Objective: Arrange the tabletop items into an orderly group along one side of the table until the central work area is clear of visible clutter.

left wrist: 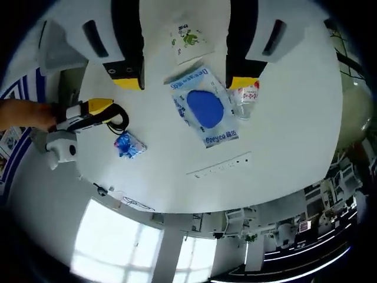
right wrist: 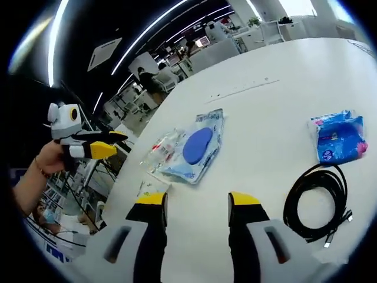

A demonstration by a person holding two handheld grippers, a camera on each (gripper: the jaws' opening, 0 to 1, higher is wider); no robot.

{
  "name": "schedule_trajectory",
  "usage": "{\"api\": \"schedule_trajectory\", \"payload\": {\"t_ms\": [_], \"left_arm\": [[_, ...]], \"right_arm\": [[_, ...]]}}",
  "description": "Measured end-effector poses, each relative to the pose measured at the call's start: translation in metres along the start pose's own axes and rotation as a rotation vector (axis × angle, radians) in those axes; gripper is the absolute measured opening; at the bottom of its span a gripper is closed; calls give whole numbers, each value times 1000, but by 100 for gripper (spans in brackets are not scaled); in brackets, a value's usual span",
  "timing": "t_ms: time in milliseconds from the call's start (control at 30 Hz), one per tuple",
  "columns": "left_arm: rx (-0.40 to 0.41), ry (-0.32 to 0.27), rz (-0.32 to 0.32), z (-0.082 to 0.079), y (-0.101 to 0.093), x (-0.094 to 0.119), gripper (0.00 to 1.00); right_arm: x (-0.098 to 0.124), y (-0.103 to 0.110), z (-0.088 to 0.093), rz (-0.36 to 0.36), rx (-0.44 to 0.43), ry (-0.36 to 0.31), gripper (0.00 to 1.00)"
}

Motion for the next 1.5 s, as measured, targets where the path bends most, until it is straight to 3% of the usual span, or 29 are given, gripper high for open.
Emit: {"api": "schedule_trajectory", "payload": {"t_ms": [500, 900, 1500], "left_arm": [[-52, 34, -24, -8, 49, 7, 55], [-64, 42, -24, -16, 75, 1, 55], [-106, 64, -3, -46, 113, -41, 56]], "right_arm": [[-32, 22, 13, -17, -157, -31, 41], [-53, 28, 14, -39, -275, -51, 41], [-79, 28, 24, -77, -510, -56, 39]]}}
Point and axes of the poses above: the point that each gripper's makers call its tool centre point, and the gripper's own axes: x roughly backward along the fingers, y roughly to its left, z roughly out of its underside, the point moved 7 cm from there along x, roughly backward along the fingers, and after that the axes turned 8 degrees about y, right-handed, at the moved point
